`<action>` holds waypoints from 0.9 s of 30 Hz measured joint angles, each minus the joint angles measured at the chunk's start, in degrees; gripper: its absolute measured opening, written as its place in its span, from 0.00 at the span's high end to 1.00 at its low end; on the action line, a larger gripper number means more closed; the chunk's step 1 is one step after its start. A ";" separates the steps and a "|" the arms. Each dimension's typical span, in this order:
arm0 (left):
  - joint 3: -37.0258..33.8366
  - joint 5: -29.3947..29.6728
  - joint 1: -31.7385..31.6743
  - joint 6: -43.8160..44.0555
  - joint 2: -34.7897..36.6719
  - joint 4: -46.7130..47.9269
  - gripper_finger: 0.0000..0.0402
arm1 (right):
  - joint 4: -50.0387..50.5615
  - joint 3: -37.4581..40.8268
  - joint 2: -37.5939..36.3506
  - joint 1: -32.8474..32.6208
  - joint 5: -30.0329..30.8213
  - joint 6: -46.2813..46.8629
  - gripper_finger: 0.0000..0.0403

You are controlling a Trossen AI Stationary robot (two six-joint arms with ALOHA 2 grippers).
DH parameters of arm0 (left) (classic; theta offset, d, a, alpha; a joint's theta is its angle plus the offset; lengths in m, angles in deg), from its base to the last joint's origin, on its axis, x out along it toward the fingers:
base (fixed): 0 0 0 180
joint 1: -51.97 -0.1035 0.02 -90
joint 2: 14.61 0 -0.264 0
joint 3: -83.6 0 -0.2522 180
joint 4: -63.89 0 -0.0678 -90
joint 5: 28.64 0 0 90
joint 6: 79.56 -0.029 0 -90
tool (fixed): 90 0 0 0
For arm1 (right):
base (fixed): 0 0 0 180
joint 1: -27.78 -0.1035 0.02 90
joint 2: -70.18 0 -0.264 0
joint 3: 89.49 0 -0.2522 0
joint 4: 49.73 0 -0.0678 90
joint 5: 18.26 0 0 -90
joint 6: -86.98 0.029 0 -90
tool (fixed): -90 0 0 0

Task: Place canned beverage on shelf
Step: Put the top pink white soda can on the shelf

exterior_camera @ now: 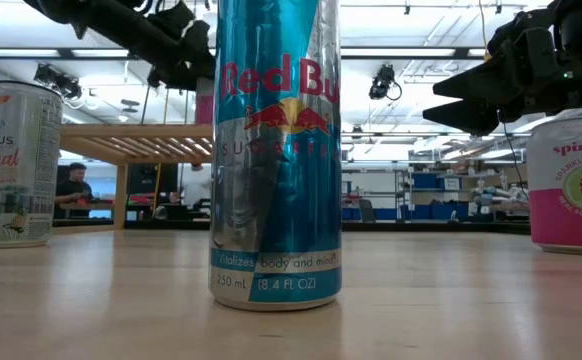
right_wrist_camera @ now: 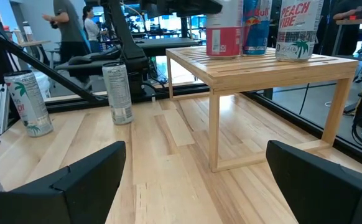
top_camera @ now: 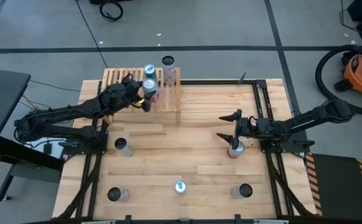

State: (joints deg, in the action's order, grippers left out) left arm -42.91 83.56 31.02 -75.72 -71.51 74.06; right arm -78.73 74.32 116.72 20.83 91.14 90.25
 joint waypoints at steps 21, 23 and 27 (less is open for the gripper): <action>0.01 37.58 8.70 9.83 2.36 6.93 0.27 | -0.02 -0.02 -0.01 -0.01 0.01 -0.01 0.01; 0.01 39.27 8.68 11.19 2.37 7.02 0.27 | -0.01 -0.02 -0.02 0.00 0.01 0.00 0.01; 0.01 41.85 8.34 13.70 2.24 7.02 0.27 | 0.00 -0.02 -0.02 -0.02 0.00 0.00 0.01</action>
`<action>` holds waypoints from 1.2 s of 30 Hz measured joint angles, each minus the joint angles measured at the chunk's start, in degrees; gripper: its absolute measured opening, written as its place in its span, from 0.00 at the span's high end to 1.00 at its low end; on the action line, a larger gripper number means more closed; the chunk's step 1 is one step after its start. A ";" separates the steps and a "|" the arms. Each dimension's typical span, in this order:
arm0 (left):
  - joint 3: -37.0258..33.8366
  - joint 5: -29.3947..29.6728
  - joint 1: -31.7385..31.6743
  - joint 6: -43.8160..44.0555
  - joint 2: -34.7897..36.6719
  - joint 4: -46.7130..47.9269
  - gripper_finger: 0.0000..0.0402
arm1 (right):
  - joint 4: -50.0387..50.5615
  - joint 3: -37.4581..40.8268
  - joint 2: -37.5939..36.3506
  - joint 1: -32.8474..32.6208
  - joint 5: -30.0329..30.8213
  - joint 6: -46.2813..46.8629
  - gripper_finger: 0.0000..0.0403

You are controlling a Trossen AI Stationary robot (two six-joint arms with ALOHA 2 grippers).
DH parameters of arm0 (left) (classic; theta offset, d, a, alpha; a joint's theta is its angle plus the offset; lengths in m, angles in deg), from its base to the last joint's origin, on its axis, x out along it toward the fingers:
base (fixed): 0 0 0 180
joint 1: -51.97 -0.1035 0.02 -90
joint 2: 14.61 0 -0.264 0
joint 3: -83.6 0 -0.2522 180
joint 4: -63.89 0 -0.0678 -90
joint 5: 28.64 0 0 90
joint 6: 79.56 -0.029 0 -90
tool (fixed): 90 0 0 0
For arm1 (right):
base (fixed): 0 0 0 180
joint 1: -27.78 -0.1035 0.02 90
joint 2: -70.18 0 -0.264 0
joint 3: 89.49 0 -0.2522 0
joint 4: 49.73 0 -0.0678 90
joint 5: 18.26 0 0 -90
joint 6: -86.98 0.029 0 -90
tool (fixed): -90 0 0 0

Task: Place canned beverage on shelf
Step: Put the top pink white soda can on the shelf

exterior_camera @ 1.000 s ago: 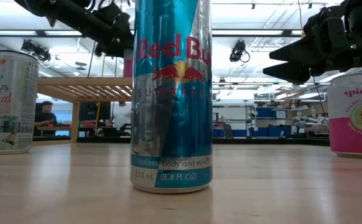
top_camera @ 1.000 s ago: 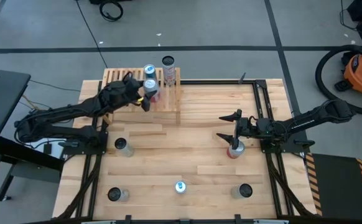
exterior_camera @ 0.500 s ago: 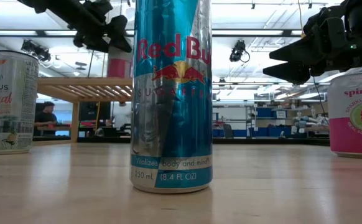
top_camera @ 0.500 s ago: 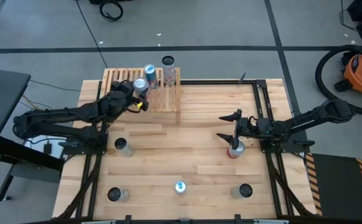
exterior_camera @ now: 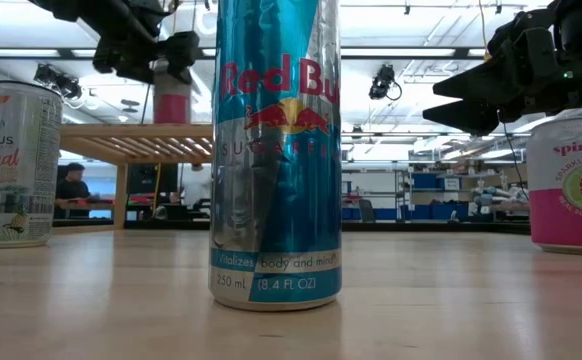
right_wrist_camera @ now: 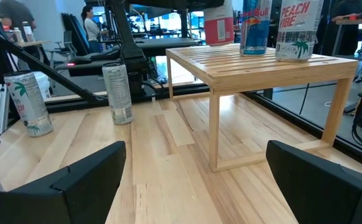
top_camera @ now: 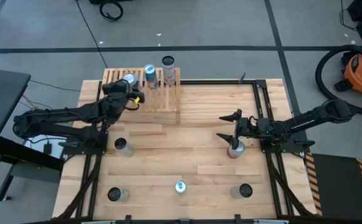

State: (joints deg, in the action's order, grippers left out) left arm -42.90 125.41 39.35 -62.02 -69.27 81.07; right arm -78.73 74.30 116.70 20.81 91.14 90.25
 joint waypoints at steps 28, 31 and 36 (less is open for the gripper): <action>0.07 -0.85 -4.12 8.76 -3.71 -1.14 0.27 | 0.00 0.00 0.00 0.00 0.02 0.00 0.01; 0.07 -0.58 -4.53 8.45 -5.34 -2.54 0.27 | 0.00 0.00 0.00 0.00 0.01 0.00 0.01; 0.11 1.19 -4.97 8.70 -7.24 -4.36 0.27 | -0.02 0.02 0.00 0.00 0.00 0.00 0.01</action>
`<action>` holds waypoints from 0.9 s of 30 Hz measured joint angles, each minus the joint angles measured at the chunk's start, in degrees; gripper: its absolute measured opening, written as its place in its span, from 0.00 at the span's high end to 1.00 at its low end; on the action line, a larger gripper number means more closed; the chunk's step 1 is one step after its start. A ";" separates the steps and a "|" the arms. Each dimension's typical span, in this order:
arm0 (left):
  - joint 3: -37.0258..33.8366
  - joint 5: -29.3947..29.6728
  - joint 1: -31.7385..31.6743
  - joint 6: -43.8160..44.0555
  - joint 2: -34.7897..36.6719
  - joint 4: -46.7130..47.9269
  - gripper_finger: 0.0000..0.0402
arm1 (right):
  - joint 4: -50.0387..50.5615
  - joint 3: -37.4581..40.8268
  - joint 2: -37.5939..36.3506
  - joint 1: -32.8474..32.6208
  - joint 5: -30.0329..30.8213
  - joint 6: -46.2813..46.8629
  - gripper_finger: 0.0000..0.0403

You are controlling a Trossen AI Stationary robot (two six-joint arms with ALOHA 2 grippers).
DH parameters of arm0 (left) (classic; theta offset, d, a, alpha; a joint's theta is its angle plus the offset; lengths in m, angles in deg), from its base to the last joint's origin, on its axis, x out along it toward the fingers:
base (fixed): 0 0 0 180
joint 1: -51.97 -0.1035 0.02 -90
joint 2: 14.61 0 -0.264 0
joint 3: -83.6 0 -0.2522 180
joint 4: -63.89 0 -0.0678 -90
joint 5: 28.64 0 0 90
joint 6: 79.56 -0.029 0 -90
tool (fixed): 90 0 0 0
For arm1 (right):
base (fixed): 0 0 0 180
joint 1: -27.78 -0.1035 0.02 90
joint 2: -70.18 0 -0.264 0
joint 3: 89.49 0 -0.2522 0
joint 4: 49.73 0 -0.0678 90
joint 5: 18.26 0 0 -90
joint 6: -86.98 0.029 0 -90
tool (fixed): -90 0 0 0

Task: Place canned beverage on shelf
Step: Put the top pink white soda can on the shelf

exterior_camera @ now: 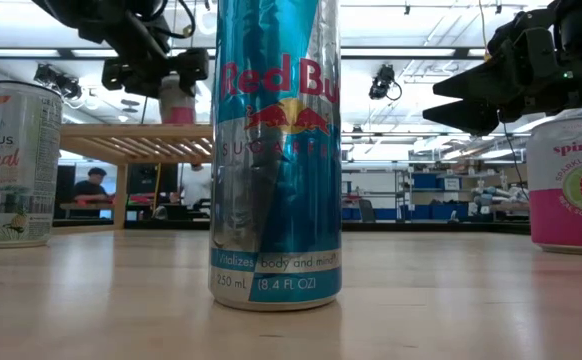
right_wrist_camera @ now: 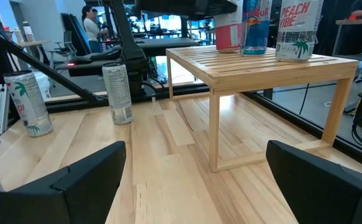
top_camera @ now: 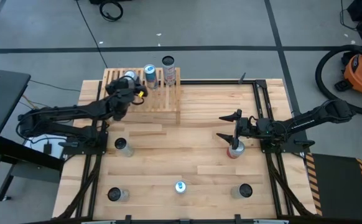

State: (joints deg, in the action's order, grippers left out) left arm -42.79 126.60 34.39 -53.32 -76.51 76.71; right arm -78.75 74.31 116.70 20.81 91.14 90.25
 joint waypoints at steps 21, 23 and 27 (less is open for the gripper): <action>-0.07 1.35 -1.24 -6.45 -1.43 -3.99 0.22 | 0.00 -0.01 0.00 0.00 0.00 0.00 0.01; -0.07 1.26 -1.80 -6.30 -2.26 -4.63 0.22 | 0.00 -0.02 0.00 0.02 0.01 0.00 0.01; 0.00 1.12 -2.18 -6.78 -3.74 -6.08 0.22 | 0.01 -0.02 0.00 0.01 0.00 0.00 0.01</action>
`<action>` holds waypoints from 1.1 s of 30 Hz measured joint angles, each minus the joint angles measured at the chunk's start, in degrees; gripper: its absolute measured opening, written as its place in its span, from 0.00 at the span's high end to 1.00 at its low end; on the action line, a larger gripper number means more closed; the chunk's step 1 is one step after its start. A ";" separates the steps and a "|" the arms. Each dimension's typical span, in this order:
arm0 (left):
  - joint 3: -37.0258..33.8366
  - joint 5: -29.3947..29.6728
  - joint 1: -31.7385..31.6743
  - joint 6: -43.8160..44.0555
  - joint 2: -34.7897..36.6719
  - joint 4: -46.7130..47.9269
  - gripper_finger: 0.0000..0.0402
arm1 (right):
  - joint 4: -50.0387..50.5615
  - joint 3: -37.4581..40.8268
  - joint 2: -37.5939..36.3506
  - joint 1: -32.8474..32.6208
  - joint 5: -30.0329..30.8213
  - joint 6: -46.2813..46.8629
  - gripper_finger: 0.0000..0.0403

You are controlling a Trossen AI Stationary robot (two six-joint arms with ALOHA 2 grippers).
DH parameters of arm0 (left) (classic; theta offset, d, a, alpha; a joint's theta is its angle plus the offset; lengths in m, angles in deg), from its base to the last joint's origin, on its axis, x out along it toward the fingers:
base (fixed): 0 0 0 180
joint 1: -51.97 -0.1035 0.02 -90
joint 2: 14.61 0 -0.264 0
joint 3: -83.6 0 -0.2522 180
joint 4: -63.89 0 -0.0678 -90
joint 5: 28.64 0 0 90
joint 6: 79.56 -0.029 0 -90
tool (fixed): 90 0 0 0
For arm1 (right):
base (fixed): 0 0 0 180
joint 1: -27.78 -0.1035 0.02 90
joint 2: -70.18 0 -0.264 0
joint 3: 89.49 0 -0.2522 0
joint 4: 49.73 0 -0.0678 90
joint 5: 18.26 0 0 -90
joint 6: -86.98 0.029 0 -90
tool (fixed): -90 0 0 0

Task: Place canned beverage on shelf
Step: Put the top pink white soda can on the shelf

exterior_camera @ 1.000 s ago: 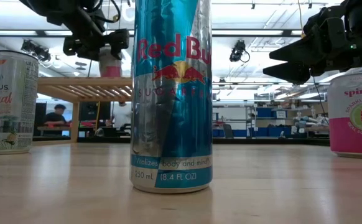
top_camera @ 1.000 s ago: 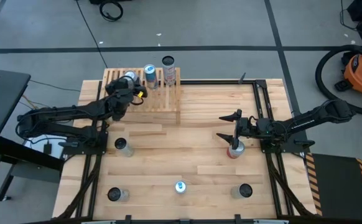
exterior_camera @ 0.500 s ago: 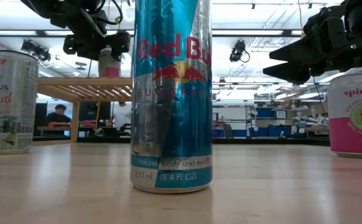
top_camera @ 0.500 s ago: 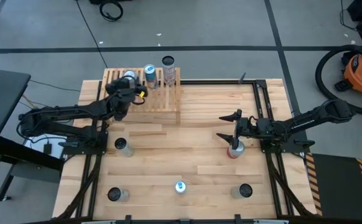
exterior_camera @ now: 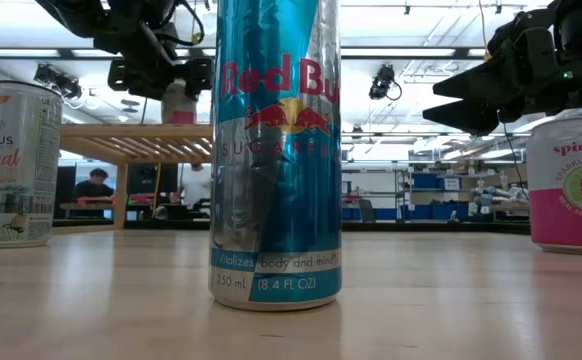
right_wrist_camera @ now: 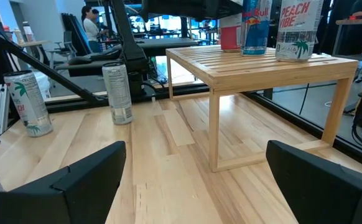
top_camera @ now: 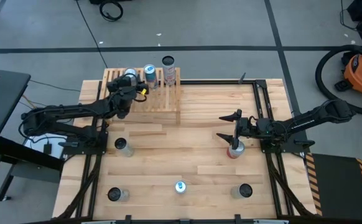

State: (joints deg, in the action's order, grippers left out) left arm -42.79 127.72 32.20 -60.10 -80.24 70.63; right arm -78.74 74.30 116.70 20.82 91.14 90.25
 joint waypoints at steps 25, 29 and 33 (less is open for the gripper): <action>-0.02 -3.67 -0.05 -1.09 0.61 -0.25 0.21 | 0.00 0.00 0.01 0.01 0.02 0.00 0.01; -0.02 -3.18 -0.05 -1.56 0.66 -0.08 0.21 | 0.00 0.00 0.01 0.00 0.01 0.00 0.01; -0.02 -3.05 0.00 -3.38 0.66 -0.05 0.21 | 0.01 0.00 0.01 0.00 0.00 0.00 0.01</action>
State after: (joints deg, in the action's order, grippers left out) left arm -42.81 124.67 32.20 -63.47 -79.58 70.58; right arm -78.73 74.30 116.71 20.82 91.14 90.25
